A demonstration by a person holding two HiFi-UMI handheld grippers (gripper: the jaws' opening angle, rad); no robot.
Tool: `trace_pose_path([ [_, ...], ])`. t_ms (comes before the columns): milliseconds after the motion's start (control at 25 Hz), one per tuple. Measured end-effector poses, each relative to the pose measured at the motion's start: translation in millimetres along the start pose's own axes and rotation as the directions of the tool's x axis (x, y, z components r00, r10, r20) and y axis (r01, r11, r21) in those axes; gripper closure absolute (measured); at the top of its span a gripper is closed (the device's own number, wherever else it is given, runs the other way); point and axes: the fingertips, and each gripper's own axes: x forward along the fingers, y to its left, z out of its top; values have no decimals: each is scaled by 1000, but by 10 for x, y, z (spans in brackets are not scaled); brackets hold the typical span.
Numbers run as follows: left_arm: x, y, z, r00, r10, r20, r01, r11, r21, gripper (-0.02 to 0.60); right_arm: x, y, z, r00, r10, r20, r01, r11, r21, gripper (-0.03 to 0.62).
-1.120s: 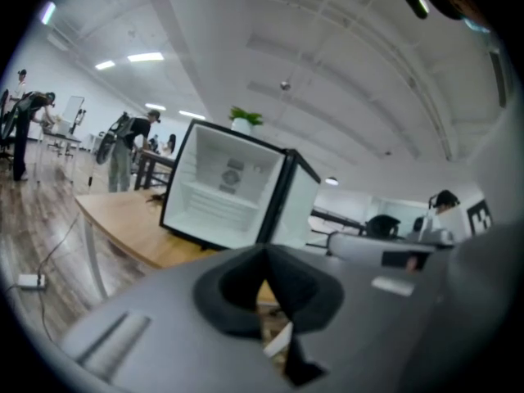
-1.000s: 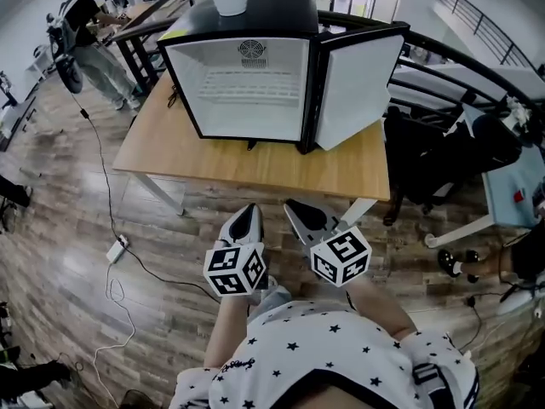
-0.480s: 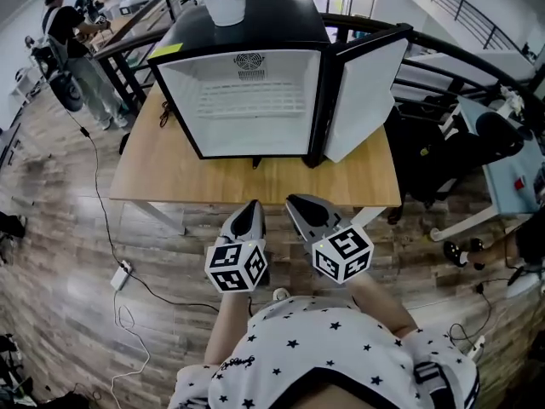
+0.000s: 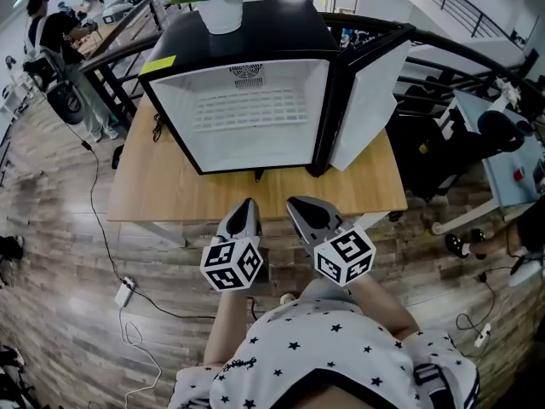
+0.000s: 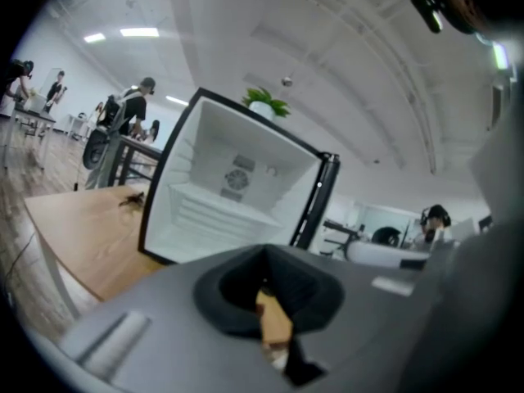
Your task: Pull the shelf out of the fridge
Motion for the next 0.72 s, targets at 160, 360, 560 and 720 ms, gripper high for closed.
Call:
trace_pose_path([
  [160,183,75,34,1000,-10,-2,10,999,-33,575,24,-123,8,1000,-28,-5,28,1000,7,572],
  [360,454,143,57,1000,-19,7,20,996,-88,575,100,-316,56,999,-42,1,42,999,18,572],
  [560,738,252,101,1000,-21,23,24,987,-162,575,260,-490,120,1000,-27,2,27,1000,-1,572],
  [720,953,409,157,999,2,40,7,972,-236,575,407,-624,153,1000,-8,-4,8,1000,-4,571],
])
